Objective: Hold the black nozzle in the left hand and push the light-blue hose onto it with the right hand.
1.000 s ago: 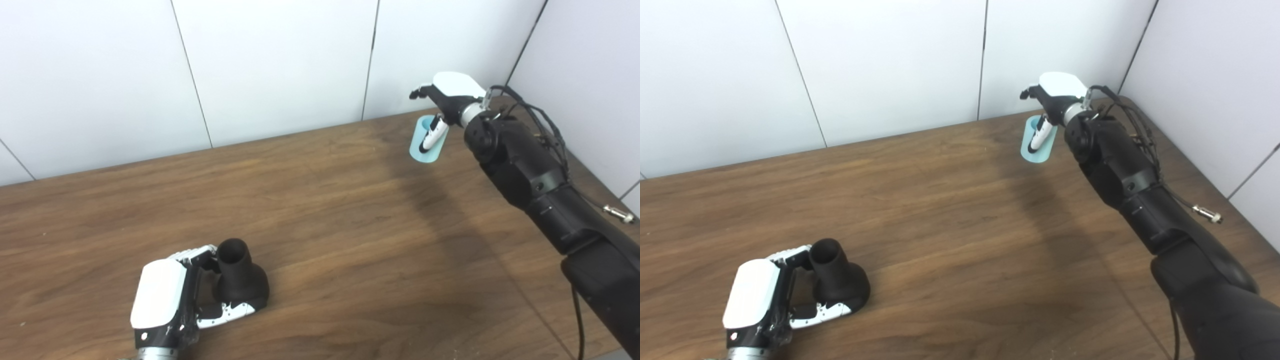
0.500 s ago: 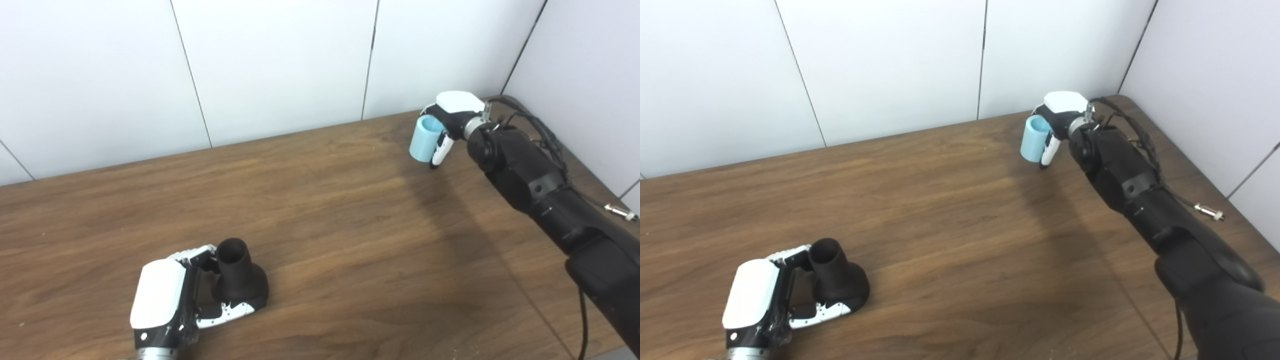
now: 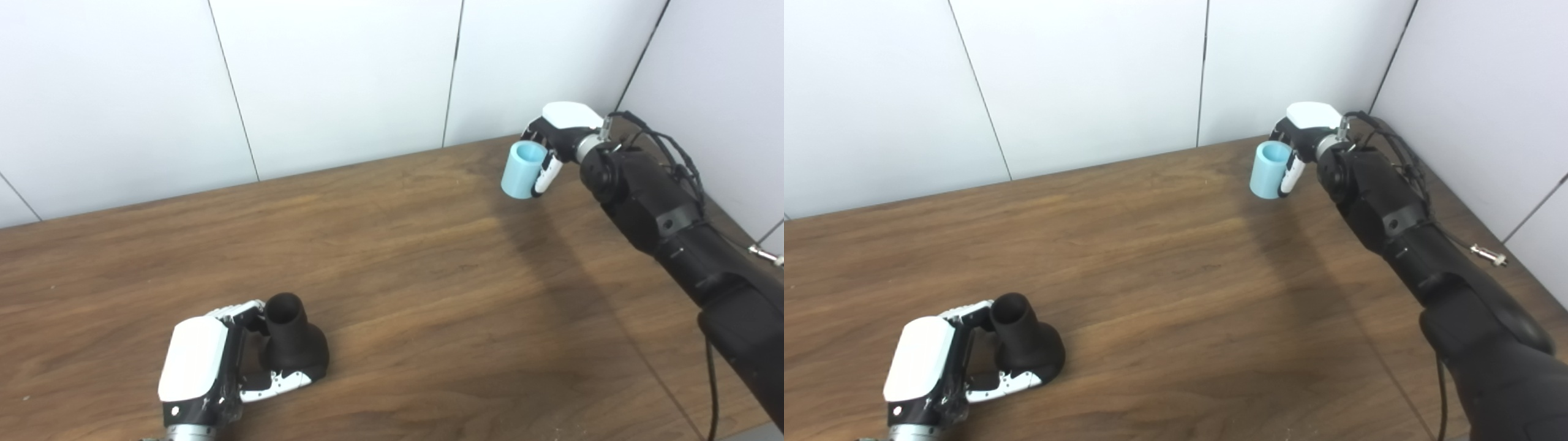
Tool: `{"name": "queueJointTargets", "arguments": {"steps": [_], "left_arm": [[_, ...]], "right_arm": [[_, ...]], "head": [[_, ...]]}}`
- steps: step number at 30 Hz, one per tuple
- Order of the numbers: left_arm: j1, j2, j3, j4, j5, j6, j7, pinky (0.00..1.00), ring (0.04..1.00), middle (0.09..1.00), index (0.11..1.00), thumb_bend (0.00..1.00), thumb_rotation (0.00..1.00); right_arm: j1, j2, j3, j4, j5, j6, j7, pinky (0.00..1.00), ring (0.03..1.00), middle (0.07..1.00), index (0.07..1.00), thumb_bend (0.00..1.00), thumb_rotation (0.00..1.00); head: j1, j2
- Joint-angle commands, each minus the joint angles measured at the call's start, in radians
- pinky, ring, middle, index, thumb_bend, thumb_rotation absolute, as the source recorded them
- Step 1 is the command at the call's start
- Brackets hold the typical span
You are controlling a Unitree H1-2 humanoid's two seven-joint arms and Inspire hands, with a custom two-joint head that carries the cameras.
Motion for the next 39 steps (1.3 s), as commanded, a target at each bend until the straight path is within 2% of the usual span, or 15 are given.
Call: {"name": "queueJointTargets", "arguments": {"steps": [1,2,4,8,11,12,14,16,17,23,29,31,34,36,39], "left_arm": [[0.014,0.018,-0.006,0.013,0.031,0.018,-0.033,0.59,0.54,0.493,0.482,0.53,0.0],[0.015,0.018,-0.006,0.011,0.032,0.02,-0.035,0.59,0.541,0.494,0.482,0.53,0.0],[0.015,0.017,-0.006,0.011,0.033,0.023,-0.037,0.59,0.541,0.492,0.482,0.53,0.0],[0.015,0.017,-0.008,0.011,0.04,0.028,-0.045,0.6,0.543,0.497,0.48,0.52,0.0],[0.015,0.015,-0.007,0.01,0.039,0.03,-0.047,0.6,0.543,0.5,0.478,0.52,0.0],[0.015,0.015,-0.006,0.01,0.039,0.031,-0.048,0.6,0.544,0.501,0.478,0.52,0.0],[0.016,0.013,-0.006,0.008,0.041,0.035,-0.051,0.6,0.547,0.503,0.477,0.52,0.0],[0.016,0.013,-0.007,0.007,0.042,0.036,-0.051,0.6,0.55,0.504,0.476,0.52,0.0],[0.017,0.014,-0.006,0.007,0.04,0.035,-0.051,0.6,0.552,0.504,0.476,0.52,0.0],[0.021,0.015,-0.005,0.005,0.039,0.036,-0.05,0.6,0.551,0.502,0.478,0.52,0.0],[0.021,0.016,-0.005,0.002,0.04,0.038,-0.053,0.61,0.555,0.503,0.477,0.52,0.0],[0.021,0.016,-0.005,0.001,0.041,0.04,-0.055,0.61,0.556,0.502,0.477,0.52,0.0],[0.021,0.015,-0.007,0.001,0.045,0.041,-0.055,0.61,0.554,0.503,0.477,0.52,0.0],[0.021,0.014,-0.007,0.004,0.045,0.04,-0.052,0.61,0.554,0.504,0.476,0.52,0.0],[0.021,0.015,-0.007,0.006,0.043,0.039,-0.052,0.6,0.553,0.504,0.476,0.52,0.0]], "right_arm": [[-0.04,-0.031,-0.022,-0.032,0.002,-0.015,-0.04,0.57,0.606,0.629,0.681,0.85,0.05],[-0.04,-0.031,-0.024,-0.034,0.005,-0.016,-0.038,0.54,0.578,0.603,0.68,0.86,0.04],[-0.041,-0.031,-0.026,-0.036,0.017,-0.025,-0.031,0.62,0.621,0.637,0.684,0.86,0.04],[-0.045,-0.035,-0.022,-0.031,0.028,-0.048,-0.027,0.62,0.638,0.672,0.693,0.88,0.06],[-0.051,-0.036,-0.018,-0.026,0.03,-0.055,-0.019,0.41,0.5,0.575,0.698,0.93,0.07],[-0.053,-0.037,-0.018,-0.026,0.032,-0.057,-0.015,0.39,0.481,0.56,0.697,0.93,0.07],[-0.053,-0.039,-0.016,-0.03,0.035,-0.058,-0.006,0.24,0.332,0.425,0.696,0.96,0.06],[-0.052,-0.041,-0.015,-0.033,0.038,-0.058,0.005,0.32,0.436,0.521,0.695,0.97,0.07],[-0.052,-0.042,-0.014,-0.036,0.037,-0.048,0.017,0.3,0.413,0.509,0.697,0.97,0.06],[-0.045,-0.043,-0.017,-0.058,0.028,-0.011,0.059,0.45,0.545,0.631,0.703,0.94,0.04],[-0.039,-0.037,-0.026,-0.067,0.031,-0.01,0.052,0.38,0.481,0.594,0.69,0.93,0.04],[-0.038,-0.036,-0.029,-0.072,0.034,-0.009,0.055,0.47,0.551,0.631,0.683,0.93,0.03],[-0.038,-0.035,-0.031,-0.08,0.034,-0.003,0.058,0.5,0.59,0.649,0.68,0.92,0.05],[-0.038,-0.033,-0.032,-0.081,0.035,-0.005,0.054,0.39,0.502,0.584,0.685,0.93,0.04],[-0.039,-0.032,-0.031,-0.07,0.035,-0.018,0.043,0.41,0.518,0.599,0.684,0.94,0.05]], "head": [[-0.002,0.001],[0.0,0.006],[0.001,0.008],[0.0,0.011],[0.0,0.012],[0.0,0.012],[0.001,0.013],[0.002,0.013],[0.004,0.014],[0.006,0.021],[0.006,0.026],[0.006,0.028],[0.008,0.029],[0.01,0.029],[0.01,0.029]]}}
